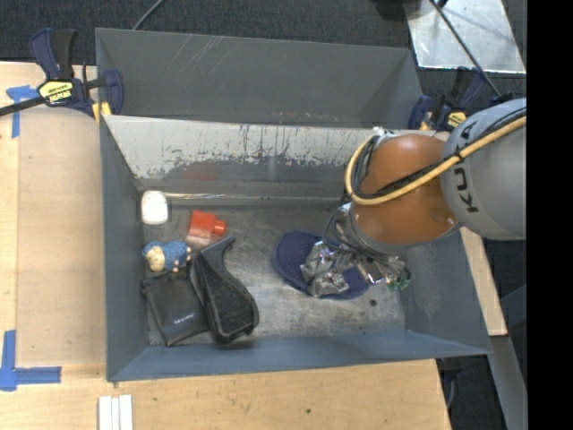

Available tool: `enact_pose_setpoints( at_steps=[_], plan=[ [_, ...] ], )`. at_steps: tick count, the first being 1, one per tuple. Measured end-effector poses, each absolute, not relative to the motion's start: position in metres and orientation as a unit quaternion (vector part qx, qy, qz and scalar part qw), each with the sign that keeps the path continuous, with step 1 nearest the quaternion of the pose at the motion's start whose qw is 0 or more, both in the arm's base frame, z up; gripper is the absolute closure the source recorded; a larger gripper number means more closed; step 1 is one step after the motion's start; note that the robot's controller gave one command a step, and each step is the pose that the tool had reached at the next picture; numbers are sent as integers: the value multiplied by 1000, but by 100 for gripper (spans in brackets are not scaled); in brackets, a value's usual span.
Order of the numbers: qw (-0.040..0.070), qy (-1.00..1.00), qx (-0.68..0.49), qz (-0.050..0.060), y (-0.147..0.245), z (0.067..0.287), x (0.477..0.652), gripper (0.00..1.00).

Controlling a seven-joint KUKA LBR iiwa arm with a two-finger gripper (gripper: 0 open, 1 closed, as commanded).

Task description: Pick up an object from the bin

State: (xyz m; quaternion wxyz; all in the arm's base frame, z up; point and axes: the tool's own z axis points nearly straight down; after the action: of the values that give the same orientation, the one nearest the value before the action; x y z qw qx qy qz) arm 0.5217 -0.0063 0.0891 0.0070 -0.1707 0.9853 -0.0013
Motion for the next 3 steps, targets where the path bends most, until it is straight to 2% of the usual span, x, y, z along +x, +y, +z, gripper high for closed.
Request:
enact_pose_setpoints(
  at_steps=[1,2,3],
  plan=[
    [6,986,-165,-1,-14,195,525,100],
    [1,986,-164,0,-14,191,523,0],
    [3,996,-84,0,25,73,553,0]
  ],
)
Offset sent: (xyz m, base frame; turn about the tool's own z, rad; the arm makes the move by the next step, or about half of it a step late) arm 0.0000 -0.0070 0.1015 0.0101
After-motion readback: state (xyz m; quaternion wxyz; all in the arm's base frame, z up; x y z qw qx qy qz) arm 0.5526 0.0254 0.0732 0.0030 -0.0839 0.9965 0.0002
